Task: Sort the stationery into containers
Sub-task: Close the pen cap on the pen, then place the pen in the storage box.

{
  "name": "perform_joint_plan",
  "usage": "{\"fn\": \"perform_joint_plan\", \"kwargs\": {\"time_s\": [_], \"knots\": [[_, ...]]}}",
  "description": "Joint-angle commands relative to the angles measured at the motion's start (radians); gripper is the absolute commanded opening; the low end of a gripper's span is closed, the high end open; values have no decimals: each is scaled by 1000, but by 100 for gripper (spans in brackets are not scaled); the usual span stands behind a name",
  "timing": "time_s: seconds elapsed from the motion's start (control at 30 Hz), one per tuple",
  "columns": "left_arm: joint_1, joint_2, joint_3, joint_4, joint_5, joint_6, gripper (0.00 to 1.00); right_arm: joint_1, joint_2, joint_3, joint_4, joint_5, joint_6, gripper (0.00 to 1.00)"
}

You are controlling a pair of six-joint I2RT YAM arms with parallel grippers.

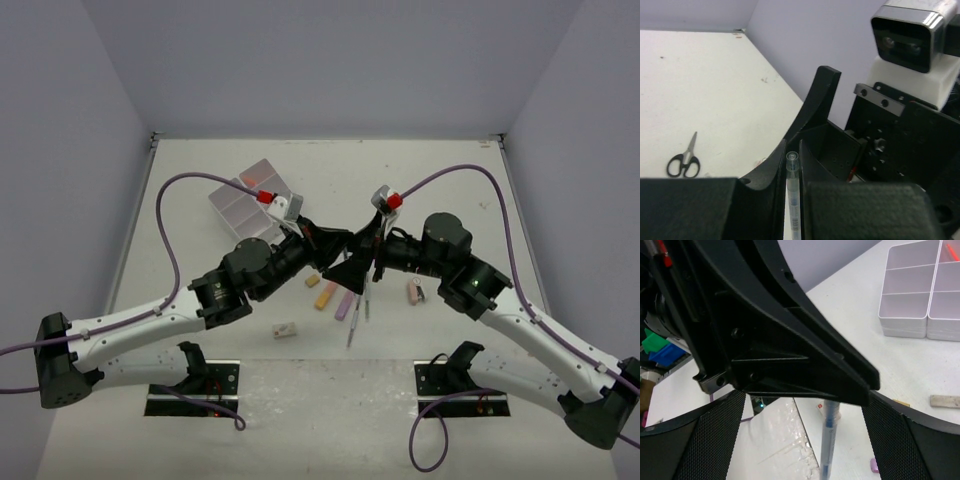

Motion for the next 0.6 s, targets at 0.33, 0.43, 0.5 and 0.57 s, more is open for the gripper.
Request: {"fn": "perform_joint_plan", "kwargs": {"time_s": [0.33,0.43,0.5,0.57], "knots": [[106,138,187,-40,-351,284,0,-1,-172,-90,-159,424,-18,99],[177,179,235,-32,-428,339,0,-2,-219,-85,-209,486,-6,99],[241,209,257,-2,-464,364,0,-2,-244,-85,-220,507,-2,99],[304,242,268,45,-486,389,0,-2,-261,-84,-225,509,3,99]]}}
